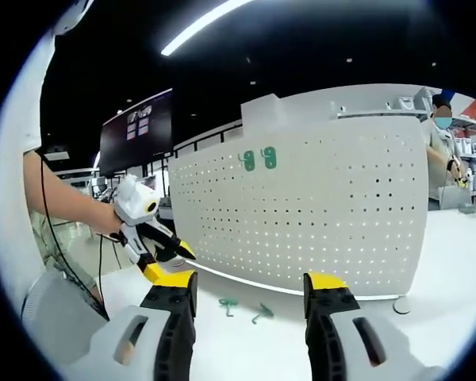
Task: Insert the hook assembly into the mounting plate slot until the hook locks in place.
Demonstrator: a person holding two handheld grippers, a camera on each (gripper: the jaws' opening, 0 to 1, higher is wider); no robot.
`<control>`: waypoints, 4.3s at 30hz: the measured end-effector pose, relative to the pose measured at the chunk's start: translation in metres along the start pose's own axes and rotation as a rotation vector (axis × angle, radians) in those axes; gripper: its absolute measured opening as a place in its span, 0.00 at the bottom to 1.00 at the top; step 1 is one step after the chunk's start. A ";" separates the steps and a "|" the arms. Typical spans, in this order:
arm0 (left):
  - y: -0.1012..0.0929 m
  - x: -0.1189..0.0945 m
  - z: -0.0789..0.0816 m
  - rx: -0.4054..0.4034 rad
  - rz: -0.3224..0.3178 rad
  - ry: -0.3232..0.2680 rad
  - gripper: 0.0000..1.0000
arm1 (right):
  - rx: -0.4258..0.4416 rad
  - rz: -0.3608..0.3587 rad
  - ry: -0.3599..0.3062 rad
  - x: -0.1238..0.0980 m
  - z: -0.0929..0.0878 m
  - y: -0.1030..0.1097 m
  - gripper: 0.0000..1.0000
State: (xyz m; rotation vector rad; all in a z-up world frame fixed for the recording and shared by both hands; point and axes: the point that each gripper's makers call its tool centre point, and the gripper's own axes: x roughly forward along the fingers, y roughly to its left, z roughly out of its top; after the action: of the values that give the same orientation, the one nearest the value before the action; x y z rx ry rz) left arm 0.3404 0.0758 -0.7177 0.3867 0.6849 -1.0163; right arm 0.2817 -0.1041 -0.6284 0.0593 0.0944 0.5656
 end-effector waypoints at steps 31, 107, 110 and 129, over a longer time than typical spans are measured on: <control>0.016 0.057 -0.022 0.034 -0.066 0.203 0.72 | 0.014 0.000 -0.002 0.007 0.001 -0.003 0.50; 0.040 0.108 -0.050 0.058 0.039 0.250 0.14 | -0.027 -0.056 0.030 0.005 -0.004 -0.027 0.42; 0.043 0.108 -0.049 0.044 0.064 0.244 0.11 | -0.030 -0.060 0.030 0.004 -0.004 -0.029 0.42; 0.042 0.109 -0.050 0.047 0.092 0.268 0.03 | -0.034 -0.068 0.028 0.002 -0.001 -0.032 0.42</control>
State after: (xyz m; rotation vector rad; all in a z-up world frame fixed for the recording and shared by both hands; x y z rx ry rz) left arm 0.3979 0.0565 -0.8292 0.5972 0.8768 -0.9020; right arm 0.3002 -0.1296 -0.6325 0.0147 0.1136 0.5002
